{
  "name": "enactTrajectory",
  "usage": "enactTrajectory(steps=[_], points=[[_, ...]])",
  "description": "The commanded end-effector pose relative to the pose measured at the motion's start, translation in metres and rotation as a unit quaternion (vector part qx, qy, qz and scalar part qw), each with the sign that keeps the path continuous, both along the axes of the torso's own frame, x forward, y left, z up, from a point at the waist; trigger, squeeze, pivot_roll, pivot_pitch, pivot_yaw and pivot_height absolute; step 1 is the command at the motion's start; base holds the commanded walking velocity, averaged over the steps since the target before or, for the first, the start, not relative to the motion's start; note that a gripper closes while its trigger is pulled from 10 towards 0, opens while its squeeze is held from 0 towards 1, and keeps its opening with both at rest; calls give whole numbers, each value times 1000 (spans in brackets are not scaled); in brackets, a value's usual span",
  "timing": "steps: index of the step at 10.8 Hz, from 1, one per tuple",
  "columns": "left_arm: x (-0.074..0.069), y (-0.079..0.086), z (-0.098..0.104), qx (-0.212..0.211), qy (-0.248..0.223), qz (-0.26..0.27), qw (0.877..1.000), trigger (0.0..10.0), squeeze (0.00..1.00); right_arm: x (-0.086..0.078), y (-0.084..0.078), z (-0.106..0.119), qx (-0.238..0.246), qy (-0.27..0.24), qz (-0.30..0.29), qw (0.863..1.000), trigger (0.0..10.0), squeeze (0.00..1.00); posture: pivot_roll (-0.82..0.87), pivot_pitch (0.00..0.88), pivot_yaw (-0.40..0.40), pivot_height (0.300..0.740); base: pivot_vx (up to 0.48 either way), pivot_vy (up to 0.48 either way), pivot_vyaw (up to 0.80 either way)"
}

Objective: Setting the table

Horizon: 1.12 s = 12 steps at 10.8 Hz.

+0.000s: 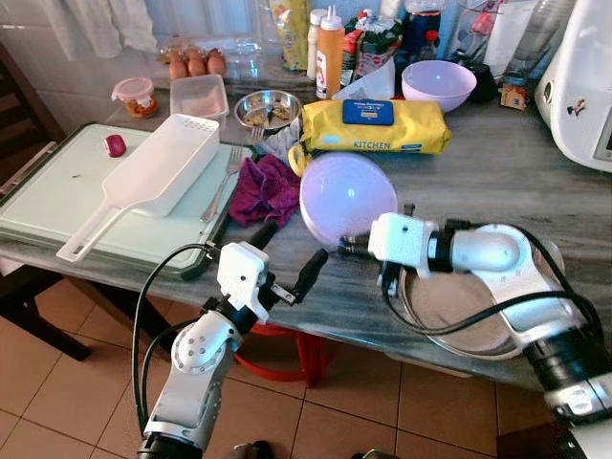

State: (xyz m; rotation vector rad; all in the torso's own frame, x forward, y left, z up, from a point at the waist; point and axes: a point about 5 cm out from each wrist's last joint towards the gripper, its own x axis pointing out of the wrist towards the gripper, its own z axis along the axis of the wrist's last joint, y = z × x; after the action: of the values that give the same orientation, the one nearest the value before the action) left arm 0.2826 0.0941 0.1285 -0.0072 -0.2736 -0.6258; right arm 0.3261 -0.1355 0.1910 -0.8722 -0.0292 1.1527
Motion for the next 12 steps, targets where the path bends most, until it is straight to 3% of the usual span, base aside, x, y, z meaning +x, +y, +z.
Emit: enactTrajectory(steps=[1,3,4,5,9,12], points=[[0,-1,-3,6,4,-1,1000,10000,0,-5,1,2,-10,7,8,1000,10000,0,-146,133,50,740,0,0,0],[0,-2,-4,5,5,-2,1000,10000,0,-6,-1,0,-25,13,4,1000,10000,0,-149,133,47,740,0,0,0],[0,-2,-4,5,5,-2,1000,10000,0,-6,-2,-1,-27,16,2,1000,10000,200,-149,133,47,740,0,0,0],[0,-2,-4,4,6,-2,1000,10000,0,-6,-4,-2,-30,23,-6,999,10000,1000,-150,133,46,740,0,0,0],[1,-2,-4,5,7,0,1000,10000,0,-3,-2,3,-19,9,-19,1000,10000,1000,-146,130,47,740,0,0,0],[3,0,-4,6,4,3,1000,10000,0,10,3,32,35,-65,-48,996,10000,1000,-145,124,50,740,0,0,0]])
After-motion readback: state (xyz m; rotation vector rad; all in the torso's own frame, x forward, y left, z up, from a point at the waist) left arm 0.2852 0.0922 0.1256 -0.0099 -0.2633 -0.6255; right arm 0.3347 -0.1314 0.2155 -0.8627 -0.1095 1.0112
